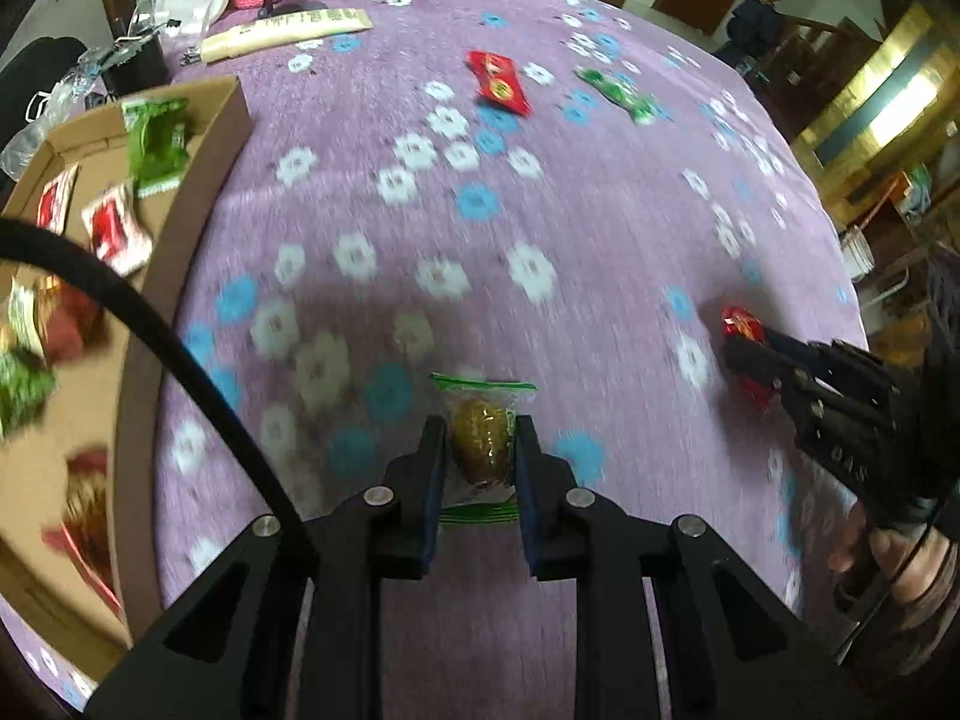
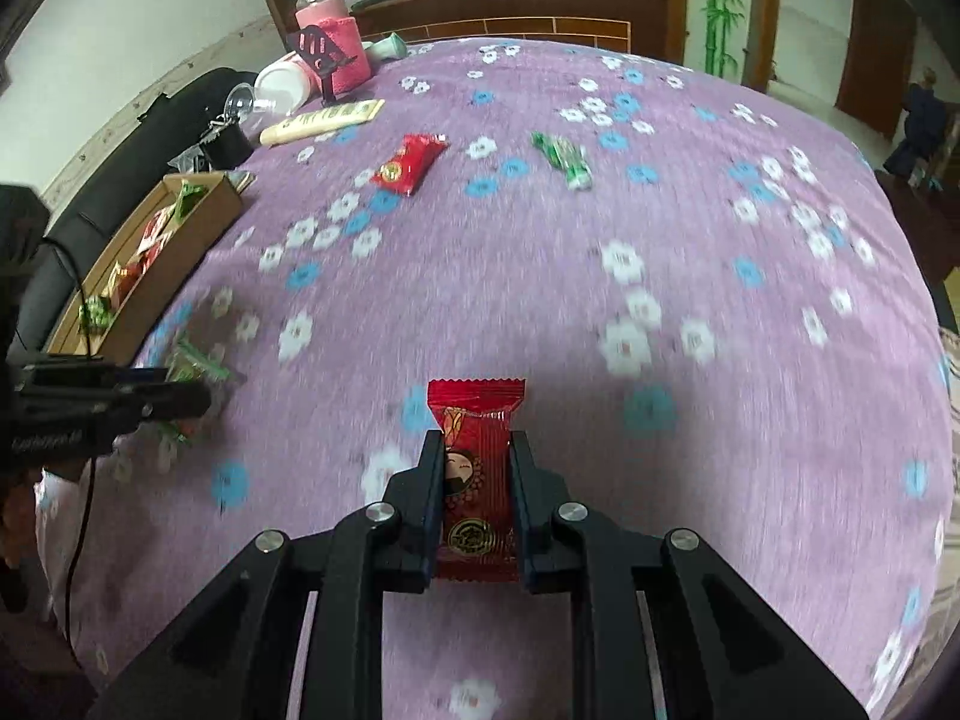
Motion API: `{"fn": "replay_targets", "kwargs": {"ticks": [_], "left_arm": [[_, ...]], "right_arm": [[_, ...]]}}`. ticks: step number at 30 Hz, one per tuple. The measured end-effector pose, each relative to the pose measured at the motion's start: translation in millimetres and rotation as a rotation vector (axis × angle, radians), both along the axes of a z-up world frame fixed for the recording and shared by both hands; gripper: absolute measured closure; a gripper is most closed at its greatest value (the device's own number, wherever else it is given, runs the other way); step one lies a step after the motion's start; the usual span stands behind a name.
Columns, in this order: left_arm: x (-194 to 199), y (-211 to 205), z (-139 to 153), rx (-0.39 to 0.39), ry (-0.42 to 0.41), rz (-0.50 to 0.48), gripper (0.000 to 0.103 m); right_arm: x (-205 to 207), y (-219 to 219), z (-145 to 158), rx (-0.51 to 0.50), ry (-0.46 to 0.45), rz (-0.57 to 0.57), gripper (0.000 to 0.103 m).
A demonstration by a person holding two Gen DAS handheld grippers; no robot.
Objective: Organize snacks
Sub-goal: 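Carry both held snacks over the cardboard tray and open both grippers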
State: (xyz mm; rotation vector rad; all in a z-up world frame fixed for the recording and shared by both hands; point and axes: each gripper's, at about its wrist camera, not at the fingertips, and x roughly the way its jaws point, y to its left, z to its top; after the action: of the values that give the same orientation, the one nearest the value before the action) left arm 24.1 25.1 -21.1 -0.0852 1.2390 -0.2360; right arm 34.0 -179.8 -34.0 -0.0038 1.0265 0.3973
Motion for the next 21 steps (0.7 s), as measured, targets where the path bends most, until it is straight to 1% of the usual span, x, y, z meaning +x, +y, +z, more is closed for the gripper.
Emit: {"fn": "replay_targets", "kwargs": {"ticks": [1,4,8,9,14,18,21], "left_arm": [[-4.4,-0.5,-2.5,-0.002,0.006,-0.001,0.080],[-12.8,-3.6,-5.0,0.022,-0.026,-0.006,0.080],[-21.3,-1.2,-4.8,0.016,-0.034,0.015,0.080],[-24.3,-3.2,-4.9,0.024,-0.044,0.016,0.080],[-38.5,-14.7,-6.9,0.050,-0.096,-0.014,0.080],[-43.1,-18.6,-5.5,0.040,-0.107,-0.024,0.080],[-46.3,-13.2,1.5,0.030,-0.126,-0.018,0.080]], "right_arm": [[-2.9,-1.0,-1.1,0.004,0.002,-0.008,0.084],[-12.0,-3.4,-1.7,0.008,0.002,-0.035,0.084],[-25.1,-0.2,1.1,0.009,-0.003,-0.047,0.084],[-28.5,0.2,1.6,0.013,-0.001,-0.048,0.084],[-43.7,3.9,4.7,0.023,0.000,-0.059,0.084],[-50.1,13.5,4.9,0.016,0.005,-0.047,0.084],[-53.2,26.1,7.1,0.016,0.006,-0.029,0.084]]}}
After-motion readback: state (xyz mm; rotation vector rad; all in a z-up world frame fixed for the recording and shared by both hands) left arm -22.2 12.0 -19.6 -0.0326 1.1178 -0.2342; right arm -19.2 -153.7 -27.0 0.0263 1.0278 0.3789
